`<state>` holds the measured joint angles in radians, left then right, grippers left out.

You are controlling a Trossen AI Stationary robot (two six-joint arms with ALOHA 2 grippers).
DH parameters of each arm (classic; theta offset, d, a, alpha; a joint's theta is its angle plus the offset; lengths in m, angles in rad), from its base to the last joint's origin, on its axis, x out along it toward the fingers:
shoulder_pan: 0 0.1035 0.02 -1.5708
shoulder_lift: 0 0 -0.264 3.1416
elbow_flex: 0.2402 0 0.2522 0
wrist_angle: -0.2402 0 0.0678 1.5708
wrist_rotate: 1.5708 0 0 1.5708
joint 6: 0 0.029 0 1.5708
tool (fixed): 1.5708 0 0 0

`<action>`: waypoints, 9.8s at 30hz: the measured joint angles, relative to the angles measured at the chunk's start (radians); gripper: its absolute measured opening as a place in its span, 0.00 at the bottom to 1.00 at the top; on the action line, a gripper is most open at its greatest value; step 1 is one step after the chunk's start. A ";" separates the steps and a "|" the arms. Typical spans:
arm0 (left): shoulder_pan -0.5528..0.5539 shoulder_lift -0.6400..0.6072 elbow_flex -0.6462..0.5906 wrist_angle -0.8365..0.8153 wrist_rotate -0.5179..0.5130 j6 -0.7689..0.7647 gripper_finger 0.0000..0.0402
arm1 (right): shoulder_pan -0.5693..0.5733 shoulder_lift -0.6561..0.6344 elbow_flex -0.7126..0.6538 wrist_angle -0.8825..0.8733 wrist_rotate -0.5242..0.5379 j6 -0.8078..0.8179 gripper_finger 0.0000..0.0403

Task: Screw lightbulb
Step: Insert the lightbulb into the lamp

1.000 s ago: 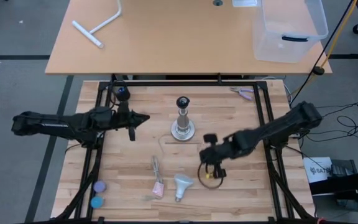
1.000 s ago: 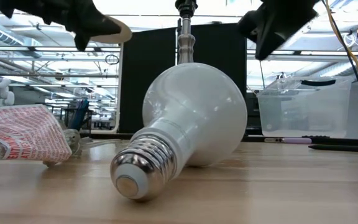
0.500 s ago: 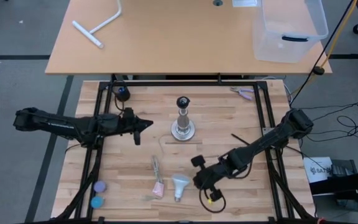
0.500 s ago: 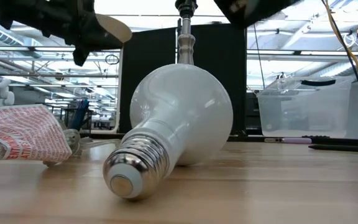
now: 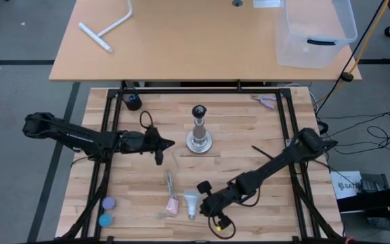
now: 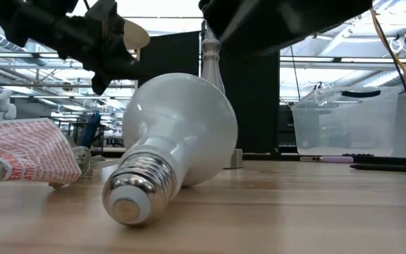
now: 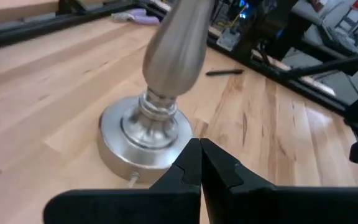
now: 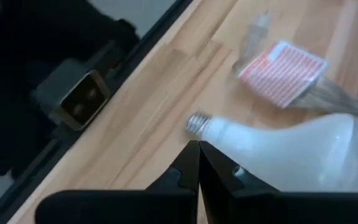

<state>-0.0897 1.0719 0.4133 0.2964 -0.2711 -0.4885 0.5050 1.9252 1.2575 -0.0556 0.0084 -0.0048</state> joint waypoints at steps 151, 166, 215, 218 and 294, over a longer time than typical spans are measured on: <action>-0.091 0.106 0.037 0.504 0.179 0.171 0.00 | -0.112 0.123 0.418 -0.527 0.389 -0.127 0.37; -0.094 -0.412 0.039 0.096 0.188 0.337 0.00 | -0.188 0.124 0.799 -0.397 0.809 -0.365 0.37; -0.094 -0.418 0.037 0.052 -0.008 0.423 0.00 | -1.101 -0.375 0.638 0.008 -0.329 -0.270 0.37; -0.094 -0.418 0.037 0.053 -0.008 0.427 0.00 | -1.157 -0.525 0.507 0.006 -0.325 -0.269 0.37; 0.537 0.284 1.147 -0.415 0.921 0.599 0.00 | -0.778 -0.371 -0.186 1.017 -0.419 0.067 0.37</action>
<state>0.4473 1.3563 1.5600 -0.1190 0.6496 0.1104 -0.2731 1.5545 1.0718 0.9615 -0.4109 0.0626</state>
